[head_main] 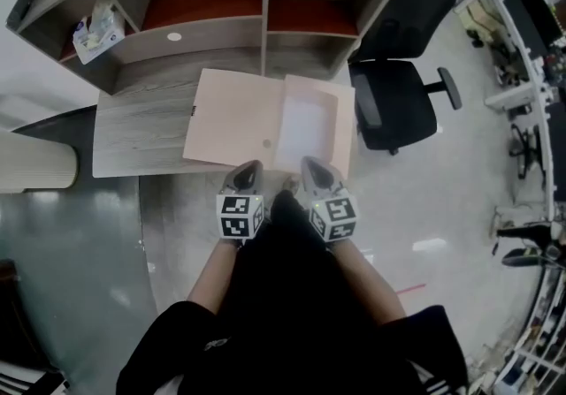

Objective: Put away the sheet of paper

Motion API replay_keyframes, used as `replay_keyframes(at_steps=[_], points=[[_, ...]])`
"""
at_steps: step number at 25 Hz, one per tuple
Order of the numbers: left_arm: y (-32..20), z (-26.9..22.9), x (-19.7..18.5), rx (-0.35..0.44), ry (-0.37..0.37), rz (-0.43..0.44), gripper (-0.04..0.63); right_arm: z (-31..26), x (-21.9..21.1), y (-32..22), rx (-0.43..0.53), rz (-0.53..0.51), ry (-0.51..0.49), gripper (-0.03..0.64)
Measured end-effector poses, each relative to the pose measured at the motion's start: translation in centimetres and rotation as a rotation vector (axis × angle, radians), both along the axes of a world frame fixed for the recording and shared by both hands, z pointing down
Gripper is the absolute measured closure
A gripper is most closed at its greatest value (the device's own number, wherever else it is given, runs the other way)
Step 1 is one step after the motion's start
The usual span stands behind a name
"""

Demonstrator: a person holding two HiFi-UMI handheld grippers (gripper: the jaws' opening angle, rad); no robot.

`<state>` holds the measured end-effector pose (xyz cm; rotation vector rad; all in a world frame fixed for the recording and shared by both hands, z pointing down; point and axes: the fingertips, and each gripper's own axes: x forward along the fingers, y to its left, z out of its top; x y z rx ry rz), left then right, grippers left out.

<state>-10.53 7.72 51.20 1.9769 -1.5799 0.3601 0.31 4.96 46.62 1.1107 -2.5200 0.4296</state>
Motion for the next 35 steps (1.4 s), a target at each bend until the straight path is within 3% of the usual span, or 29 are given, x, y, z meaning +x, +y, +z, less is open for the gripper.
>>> replay_keyframes(at_steps=[5, 11, 20, 29, 35], points=[[2.2, 0.5, 1.2, -0.006, 0.073, -0.028, 0.548, -1.2, 2.2, 1.7, 0.036, 0.003, 0.075, 0.6], [5.2, 1.9, 2.3, -0.041, 0.101, -0.025, 0.548, -0.2, 3.2, 3.6, 0.015, -0.017, 0.131, 0.6], [4.9, -0.3, 3.0, 0.014, 0.02, -0.051, 0.548, -1.8, 4.5, 3.6, 0.067, -0.083, 0.138, 0.6], [4.5, -4.4, 8.9, 0.073, -0.016, -0.093, 0.548, -5.6, 9.2, 4.1, 0.155, -0.132, 0.063, 0.6], [3.6, -7.9, 12.4, 0.169, -0.059, -0.152, 0.548, -8.7, 12.1, 4.5, 0.251, -0.188, 0.024, 0.6]])
